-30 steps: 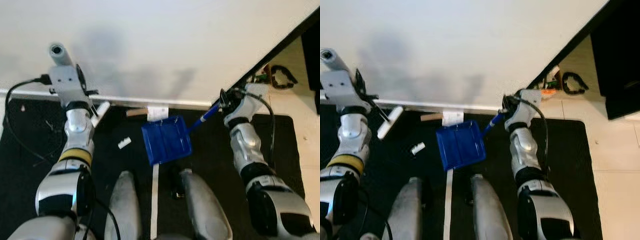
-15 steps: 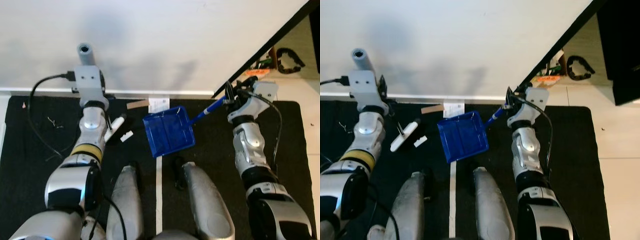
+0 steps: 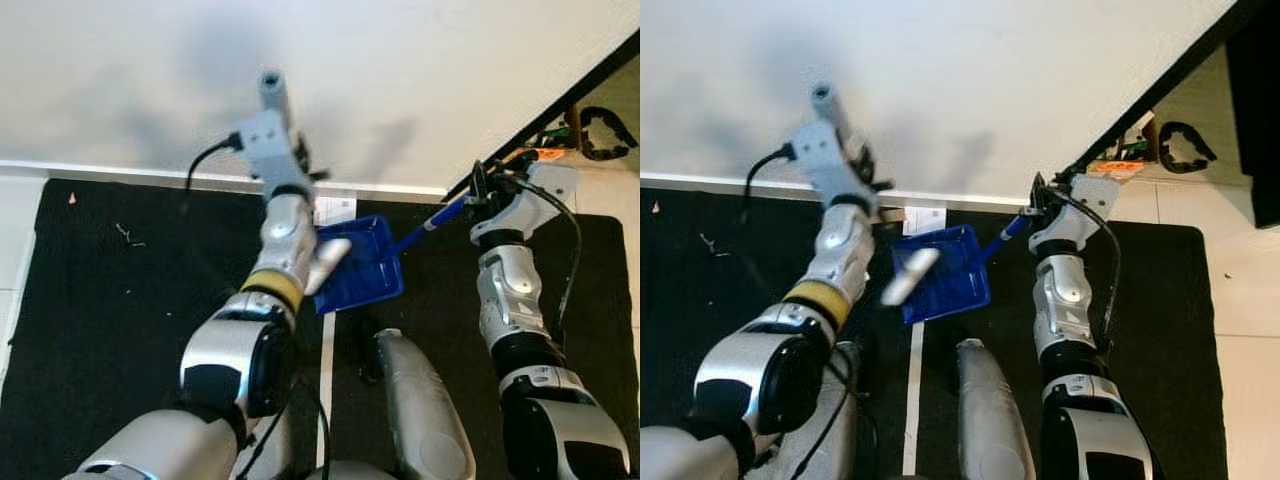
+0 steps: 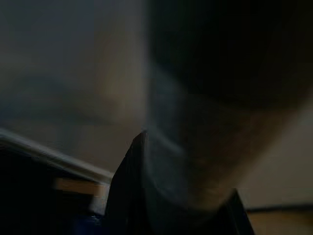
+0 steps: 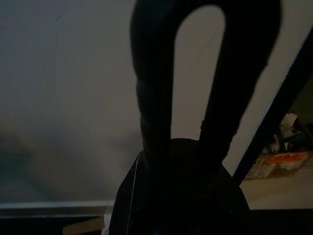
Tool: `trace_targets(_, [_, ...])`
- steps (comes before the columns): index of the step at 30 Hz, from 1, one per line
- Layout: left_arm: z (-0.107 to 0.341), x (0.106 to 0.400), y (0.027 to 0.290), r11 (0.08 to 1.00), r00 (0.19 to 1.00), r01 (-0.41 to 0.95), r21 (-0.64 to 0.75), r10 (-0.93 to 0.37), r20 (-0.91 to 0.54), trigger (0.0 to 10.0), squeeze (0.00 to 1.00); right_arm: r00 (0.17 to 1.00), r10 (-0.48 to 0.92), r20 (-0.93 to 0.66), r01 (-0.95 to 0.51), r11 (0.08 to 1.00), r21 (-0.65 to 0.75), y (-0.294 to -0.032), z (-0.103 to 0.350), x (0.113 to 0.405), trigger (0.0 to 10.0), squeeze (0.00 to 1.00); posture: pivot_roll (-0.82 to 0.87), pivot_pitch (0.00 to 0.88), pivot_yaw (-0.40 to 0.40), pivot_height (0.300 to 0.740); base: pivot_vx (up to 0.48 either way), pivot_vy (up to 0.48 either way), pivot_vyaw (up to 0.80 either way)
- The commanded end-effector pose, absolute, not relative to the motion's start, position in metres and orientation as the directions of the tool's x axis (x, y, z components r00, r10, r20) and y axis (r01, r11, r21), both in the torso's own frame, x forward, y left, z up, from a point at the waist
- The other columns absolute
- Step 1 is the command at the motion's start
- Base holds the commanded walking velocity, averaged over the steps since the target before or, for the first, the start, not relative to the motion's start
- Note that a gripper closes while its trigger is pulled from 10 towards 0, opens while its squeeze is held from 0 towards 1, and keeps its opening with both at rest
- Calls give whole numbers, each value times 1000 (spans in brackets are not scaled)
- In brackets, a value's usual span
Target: Sweep floor
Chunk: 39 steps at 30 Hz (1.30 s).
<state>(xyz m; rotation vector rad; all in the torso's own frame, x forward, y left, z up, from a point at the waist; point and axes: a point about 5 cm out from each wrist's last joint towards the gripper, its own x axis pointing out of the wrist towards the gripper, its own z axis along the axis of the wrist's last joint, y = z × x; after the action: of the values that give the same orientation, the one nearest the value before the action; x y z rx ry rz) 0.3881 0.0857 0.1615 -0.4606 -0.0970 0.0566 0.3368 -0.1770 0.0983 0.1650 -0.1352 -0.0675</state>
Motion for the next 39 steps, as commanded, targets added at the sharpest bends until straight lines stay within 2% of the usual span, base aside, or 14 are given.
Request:
trace_targets(1, [184,384,33,818,995,59,-572,-3,98,10000,0,971,-46,-233,93,977,194,-170,26,305,10000,0,3,386,-52,740,0,0,0])
trace_targets(6, [203,393,47,856,987,85,-509,-1,163,10000,0,969,-46,-241,94,977,194,-169,26,306,10000,0,19,368,-53,740,0,0,0])
trace_targets(8, [203,395,57,941,974,142,-306,-79,211,10000,0,969,-46,-243,95,976,195,-169,27,308,10000,0,31,371,-52,740,0,0,0])
trace_targets(9, [203,395,57,941,974,142,-306,-79,211,10000,0,969,-46,-243,95,976,195,-169,27,308,10000,0,31,371,-52,740,0,0,0])
trace_targets(10, [196,395,71,973,969,164,-161,-128,211,10000,0,970,-50,-239,99,975,197,-170,29,310,10000,0,38,381,-48,740,0,0,0])
trace_targets(12, [196,395,71,973,969,164,-161,-128,211,10000,0,970,-50,-239,99,975,197,-170,29,310,10000,0,38,381,-48,740,0,0,0])
trace_targets(14, [188,394,99,980,966,184,-73,-166,200,10000,0,972,-67,-224,113,973,201,-175,34,314,10000,0,41,365,-46,740,0,0,0])
trace_targets(15, [188,394,99,980,966,184,-73,-166,200,10000,0,972,-67,-224,113,973,201,-175,34,314,10000,0,41,365,-46,740,0,0,0])
trace_targets(17, [185,385,134,979,956,199,-45,-184,229,10000,0,972,-154,-178,187,965,183,-199,51,322,10000,0,46,354,-41,740,0,0,0])
trace_targets(22, [182,377,158,984,960,173,-43,-159,229,10000,0,951,-274,-141,297,935,192,-227,67,328,10000,0,34,337,-35,740,0,0,0])
trace_targets(23, [163,372,181,996,985,85,-40,-77,156,10000,0,933,-342,-112,358,915,186,-244,77,330,10000,0,28,316,-30,740,0,0,0])
trace_targets(26, [134,362,203,1000,998,-14,28,12,59,10000,0,901,-429,-69,434,882,182,-262,89,330,10000,0,11,301,-27,740,0,0,0])
trace_targets(31, [131,351,210,997,995,-52,65,46,92,10000,0,861,-507,-35,506,851,138,-276,98,328,10000,0,-9,279,-24,740,0,0,0])
trace_targets(39, [146,362,213,985,982,-164,58,157,103,10000,0,793,-610,-6,609,792,37,-288,113,327,10000,0,-40,287,-15,740,0,0,0])
